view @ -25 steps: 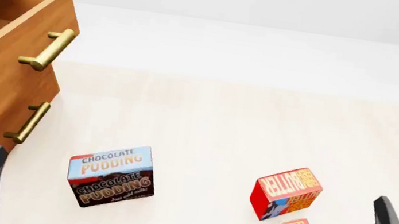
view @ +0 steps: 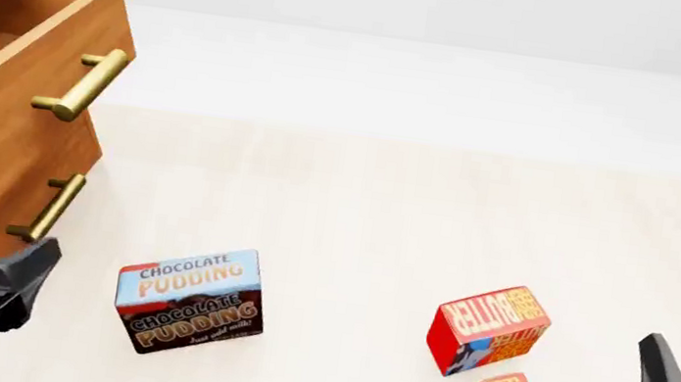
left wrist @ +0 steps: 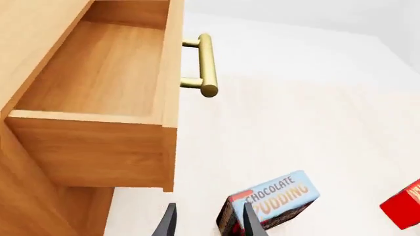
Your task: Put the bowl in the top drawer of the cabinet.
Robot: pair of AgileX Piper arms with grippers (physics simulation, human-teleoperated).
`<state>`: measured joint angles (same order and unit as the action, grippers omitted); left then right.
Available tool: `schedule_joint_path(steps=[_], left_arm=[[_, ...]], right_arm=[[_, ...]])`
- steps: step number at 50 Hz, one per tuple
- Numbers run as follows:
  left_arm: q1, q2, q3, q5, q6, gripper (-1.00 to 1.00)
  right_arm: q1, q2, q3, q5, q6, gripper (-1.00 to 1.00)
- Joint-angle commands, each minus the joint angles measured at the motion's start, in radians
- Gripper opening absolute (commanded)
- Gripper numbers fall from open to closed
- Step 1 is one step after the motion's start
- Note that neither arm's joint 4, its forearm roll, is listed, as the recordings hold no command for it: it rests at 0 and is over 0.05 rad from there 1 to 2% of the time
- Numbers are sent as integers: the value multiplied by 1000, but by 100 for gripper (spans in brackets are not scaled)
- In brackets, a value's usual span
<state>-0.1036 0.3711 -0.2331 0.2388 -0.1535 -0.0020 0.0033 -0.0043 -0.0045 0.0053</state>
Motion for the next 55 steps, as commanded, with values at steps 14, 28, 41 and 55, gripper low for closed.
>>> schedule_joint_path(steps=[14,28,41,55], left_arm=[[-403,73,-178,355,84,100],[-537,172,-194,326,168,100],[-642,280,-194,258,164,100],[-748,393,-173,157,131,100]], right_arm=[[-1,0,0,-1,3,100],[-1,-1,0,-2,4,100],[-2,-1,0,-3,7,100],[-7,-2,0,-6,10,100]])
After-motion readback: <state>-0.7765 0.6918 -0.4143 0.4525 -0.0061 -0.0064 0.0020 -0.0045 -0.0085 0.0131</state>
